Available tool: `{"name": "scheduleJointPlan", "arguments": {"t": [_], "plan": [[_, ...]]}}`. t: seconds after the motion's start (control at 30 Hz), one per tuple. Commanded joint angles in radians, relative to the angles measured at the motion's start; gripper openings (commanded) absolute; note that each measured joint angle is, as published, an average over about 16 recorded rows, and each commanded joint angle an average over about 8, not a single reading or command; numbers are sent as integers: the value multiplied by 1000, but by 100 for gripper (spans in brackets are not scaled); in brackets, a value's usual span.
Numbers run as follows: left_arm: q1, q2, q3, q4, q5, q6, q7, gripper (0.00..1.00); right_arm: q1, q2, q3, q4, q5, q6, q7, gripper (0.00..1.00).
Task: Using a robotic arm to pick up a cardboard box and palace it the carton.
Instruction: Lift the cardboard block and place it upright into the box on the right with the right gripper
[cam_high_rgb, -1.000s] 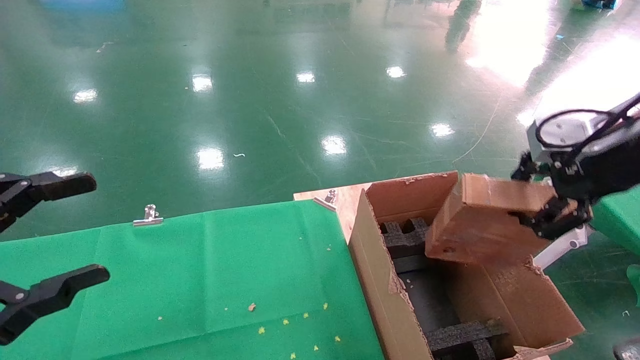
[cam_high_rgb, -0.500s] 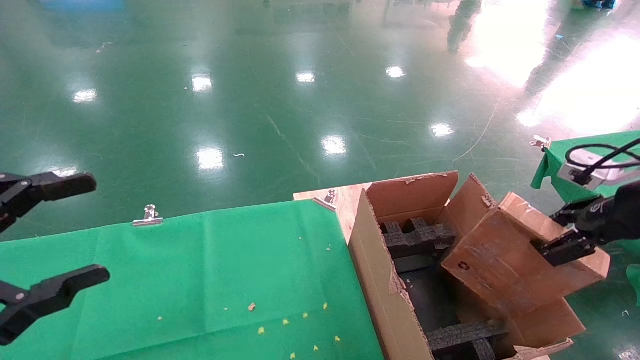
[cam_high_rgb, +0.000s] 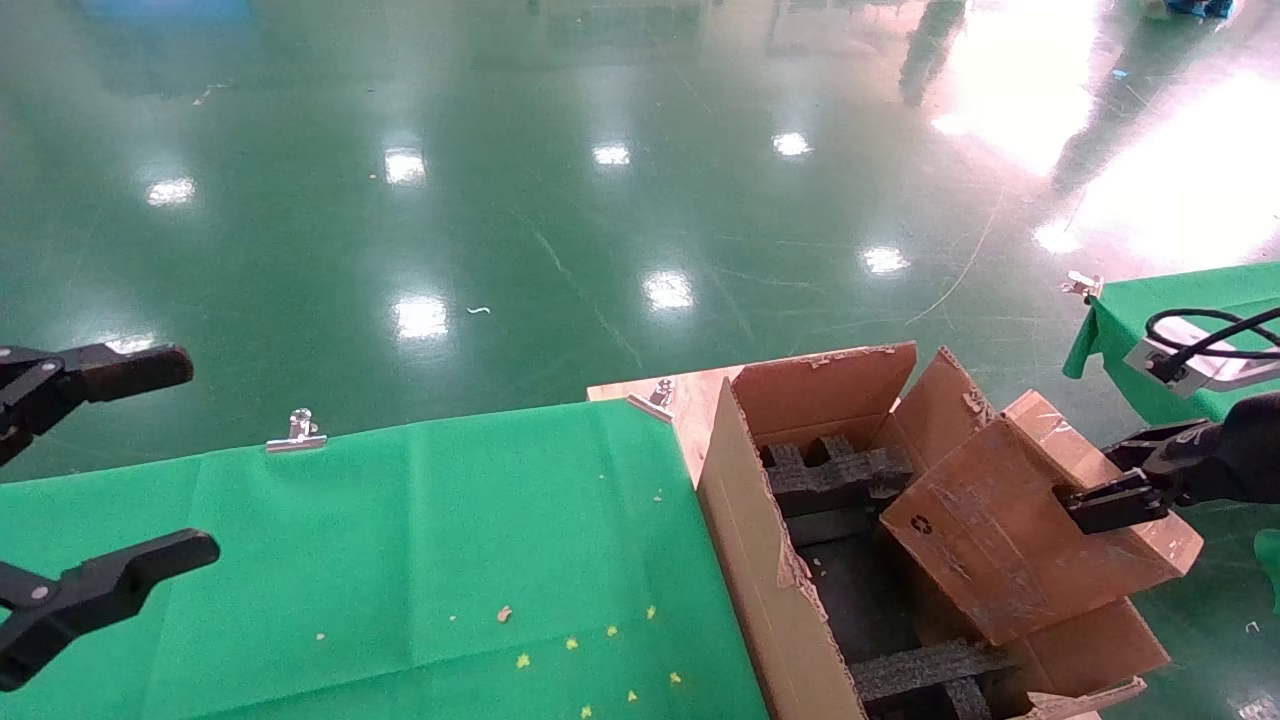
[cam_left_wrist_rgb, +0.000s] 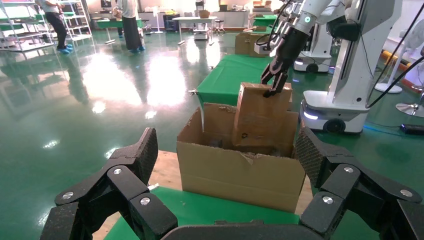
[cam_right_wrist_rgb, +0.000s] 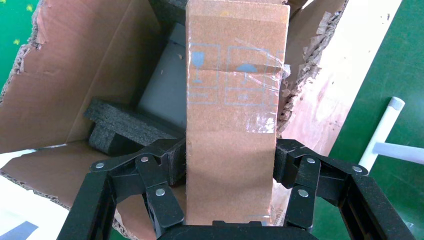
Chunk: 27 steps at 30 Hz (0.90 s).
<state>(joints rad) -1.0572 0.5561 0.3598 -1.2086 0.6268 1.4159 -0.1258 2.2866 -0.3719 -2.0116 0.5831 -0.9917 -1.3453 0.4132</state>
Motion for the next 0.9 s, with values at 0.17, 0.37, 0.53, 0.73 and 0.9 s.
{"name": "scheduleJointPlan", "arguments": {"t": [0.17, 0.37, 0.53, 0.73, 0.9], "plan": [[0, 0, 0, 0, 0, 0, 0, 100, 2, -5, 1, -3, -2, -3, 0, 0], [0, 0, 0, 0, 0, 0, 0, 100, -23, -26, -4, -19, 15, 15, 89, 0], [0, 0, 0, 0, 0, 0, 0, 100, -53, -62, -13, -26, 32, 50, 237, 0], [0, 0, 0, 0, 0, 0, 0, 100, -68, -94, -34, -5, 14, 104, 404, 0], [0, 0, 0, 0, 0, 0, 0, 100, -75, -108, -56, 33, -15, 156, 535, 0]]}}
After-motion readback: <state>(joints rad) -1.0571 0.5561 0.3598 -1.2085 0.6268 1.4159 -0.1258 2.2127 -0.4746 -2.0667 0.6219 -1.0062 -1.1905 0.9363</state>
